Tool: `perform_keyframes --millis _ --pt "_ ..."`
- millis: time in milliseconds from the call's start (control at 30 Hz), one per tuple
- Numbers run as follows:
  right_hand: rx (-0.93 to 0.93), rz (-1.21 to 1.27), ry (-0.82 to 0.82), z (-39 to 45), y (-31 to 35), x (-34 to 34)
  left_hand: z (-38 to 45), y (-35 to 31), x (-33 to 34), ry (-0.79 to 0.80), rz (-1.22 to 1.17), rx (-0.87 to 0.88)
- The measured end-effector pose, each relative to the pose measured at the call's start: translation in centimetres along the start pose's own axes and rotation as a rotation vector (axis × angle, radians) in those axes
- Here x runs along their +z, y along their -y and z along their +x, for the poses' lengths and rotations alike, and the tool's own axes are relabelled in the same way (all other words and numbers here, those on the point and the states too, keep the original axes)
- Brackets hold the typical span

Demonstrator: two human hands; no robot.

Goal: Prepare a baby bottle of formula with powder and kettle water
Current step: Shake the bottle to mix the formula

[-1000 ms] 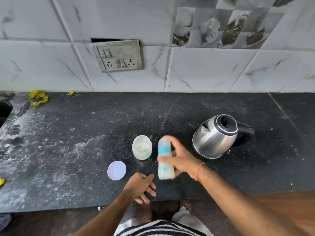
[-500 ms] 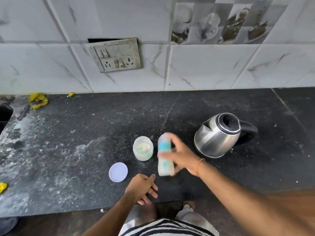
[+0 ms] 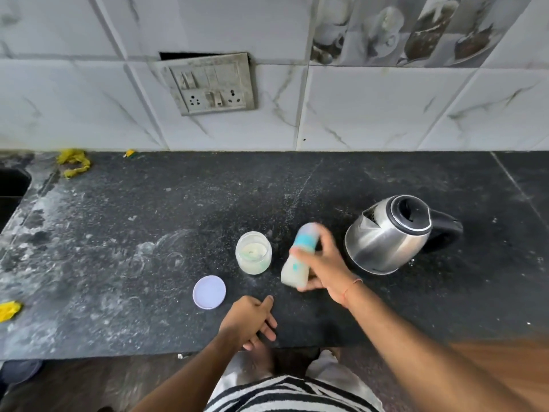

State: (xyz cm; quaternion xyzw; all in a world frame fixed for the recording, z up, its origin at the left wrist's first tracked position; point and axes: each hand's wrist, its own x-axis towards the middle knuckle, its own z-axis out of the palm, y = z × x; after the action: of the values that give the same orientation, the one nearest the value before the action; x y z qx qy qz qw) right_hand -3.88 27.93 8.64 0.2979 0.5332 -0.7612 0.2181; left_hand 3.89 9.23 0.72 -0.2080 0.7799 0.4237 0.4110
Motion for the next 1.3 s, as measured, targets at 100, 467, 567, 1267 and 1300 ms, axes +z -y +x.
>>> perform_keyframes --millis 100,467,567,1267,1300 --pt "-0.004 -0.177 0.014 0.0 -0.7 -0.2 0.0 0.1 -0.3 0.0 0.001 -0.019" --pt "-0.156 -0.111 -0.175 1.2 -2.4 -0.3 -0.2 0.0 -0.3 -0.006 0.017 0.004" --pt "-0.003 -0.208 0.012 -0.2 -2.8 0.2 -0.2 0.4 -0.3 -0.013 0.021 0.006" --pt "-0.025 -0.491 0.065 -1.9 -2.7 0.2 0.1 1.8 -1.2 0.087 0.035 0.225" --pt "0.0 -0.592 0.114 -2.3 -2.6 0.2 -0.1 2.5 -1.2 0.057 0.091 0.315"
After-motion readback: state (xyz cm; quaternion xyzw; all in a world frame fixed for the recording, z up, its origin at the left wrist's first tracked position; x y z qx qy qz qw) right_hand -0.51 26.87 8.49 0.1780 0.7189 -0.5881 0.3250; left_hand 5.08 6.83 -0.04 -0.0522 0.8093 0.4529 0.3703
